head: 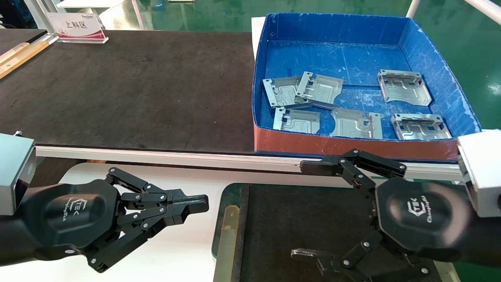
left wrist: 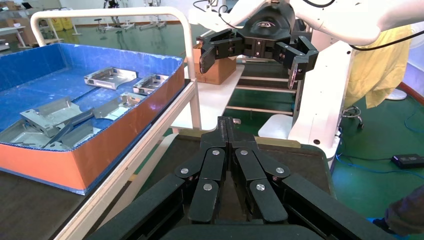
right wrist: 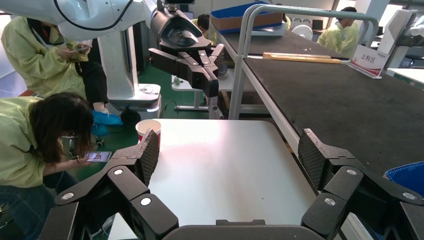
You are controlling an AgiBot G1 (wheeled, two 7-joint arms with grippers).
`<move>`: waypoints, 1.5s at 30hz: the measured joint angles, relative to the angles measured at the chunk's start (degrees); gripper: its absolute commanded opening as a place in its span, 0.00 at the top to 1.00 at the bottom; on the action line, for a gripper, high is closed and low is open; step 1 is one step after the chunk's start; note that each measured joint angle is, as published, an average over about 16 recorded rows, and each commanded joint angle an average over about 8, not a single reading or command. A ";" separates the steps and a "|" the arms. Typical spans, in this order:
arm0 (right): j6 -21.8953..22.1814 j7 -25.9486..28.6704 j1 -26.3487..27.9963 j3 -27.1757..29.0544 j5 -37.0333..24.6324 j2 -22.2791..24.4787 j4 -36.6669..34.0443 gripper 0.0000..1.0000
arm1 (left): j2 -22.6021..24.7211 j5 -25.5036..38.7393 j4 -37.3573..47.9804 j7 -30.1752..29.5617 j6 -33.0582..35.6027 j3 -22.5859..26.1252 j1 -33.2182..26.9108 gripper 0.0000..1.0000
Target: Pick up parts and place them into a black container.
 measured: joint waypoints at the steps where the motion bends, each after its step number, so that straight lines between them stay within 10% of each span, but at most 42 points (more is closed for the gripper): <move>1: 0.00 0.00 0.00 0.00 0.00 0.00 0.00 0.00 | 0.00 0.00 0.00 0.00 0.00 0.00 0.00 0.72; 7: 0.00 0.00 0.00 0.00 0.00 0.00 0.00 0.00 | 0.00 0.00 0.00 0.00 0.00 0.00 0.00 0.00; 29: -0.19 -0.54 0.92 -0.26 -0.63 -0.62 -2.03 0.00 | 0.00 0.00 0.00 0.00 0.00 0.00 0.00 0.00; 45: 8.68 -5.09 11.07 -2.52 -10.77 -6.81 -18.99 0.00 | 0.00 0.00 0.01 0.00 0.01 0.01 -0.01 0.00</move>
